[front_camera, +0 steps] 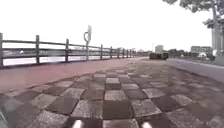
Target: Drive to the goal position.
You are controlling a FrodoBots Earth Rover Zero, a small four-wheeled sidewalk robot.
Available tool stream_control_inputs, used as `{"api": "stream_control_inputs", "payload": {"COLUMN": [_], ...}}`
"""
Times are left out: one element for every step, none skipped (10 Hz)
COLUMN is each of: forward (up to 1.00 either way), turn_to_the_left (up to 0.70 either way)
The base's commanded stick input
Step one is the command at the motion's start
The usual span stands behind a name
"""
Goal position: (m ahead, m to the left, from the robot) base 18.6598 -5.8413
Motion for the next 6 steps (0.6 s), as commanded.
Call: {"api": "stream_control_inputs", "payload": {"forward": [0.85,0.85,0.85,0.85,0.85,0.85], "turn_to_the_left": [0.01,0.01,0.01,0.01,-0.06,-0.17]}}
